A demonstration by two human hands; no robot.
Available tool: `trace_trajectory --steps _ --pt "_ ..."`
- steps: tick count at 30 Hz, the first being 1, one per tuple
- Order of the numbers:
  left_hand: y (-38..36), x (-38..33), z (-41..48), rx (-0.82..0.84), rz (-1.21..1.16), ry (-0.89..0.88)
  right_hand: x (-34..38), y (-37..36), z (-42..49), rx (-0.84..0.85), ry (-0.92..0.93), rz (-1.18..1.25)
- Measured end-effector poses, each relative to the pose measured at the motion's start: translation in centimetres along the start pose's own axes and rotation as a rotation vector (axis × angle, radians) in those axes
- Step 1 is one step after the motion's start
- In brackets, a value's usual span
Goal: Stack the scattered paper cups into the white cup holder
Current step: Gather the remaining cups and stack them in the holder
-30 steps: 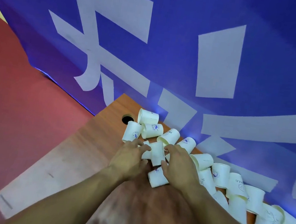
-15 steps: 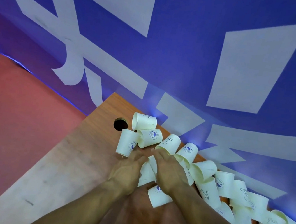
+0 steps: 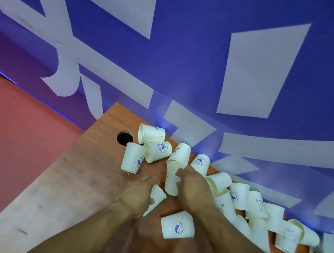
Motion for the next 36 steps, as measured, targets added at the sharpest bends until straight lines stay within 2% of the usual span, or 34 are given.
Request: trace_trajectory --steps 6,15,19,23,26,29,36 --pt "1.5 -0.9 -1.9 -0.139 -0.024 0.130 0.0 2.7 -3.3 -0.146 -0.025 0.010" --pt "5.3 -7.6 -7.3 -0.408 0.287 -0.147 -1.4 7.4 -9.9 -0.441 0.019 0.035" --pt "6.6 -11.8 -9.4 -0.514 0.343 -0.206 -3.6 10.1 -13.6 -0.509 0.071 0.062" --pt "6.3 -18.6 -11.5 -0.622 0.370 -0.336 -7.5 13.0 -18.0 -0.616 0.117 0.092" --pt "4.5 -25.1 -12.6 -0.617 0.404 -0.429 -11.6 15.1 -21.7 -0.673 0.142 0.077" --pt "2.0 -31.2 -13.3 -0.569 0.381 -0.449 -16.5 17.0 -25.5 -0.740 0.130 0.037" --pt "-6.4 -44.5 -15.1 -0.481 0.335 -0.556 -30.0 19.1 -35.3 -0.869 0.001 0.026"
Point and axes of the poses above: each hand's wrist, its own z-axis towards the middle knuckle, its own y-axis out of the back of the hand, x = y × z, the point moved 5 cm from there along z, towards the middle knuckle, and after that the axes turned 12 degrees about -x, right-handed, at the moved point
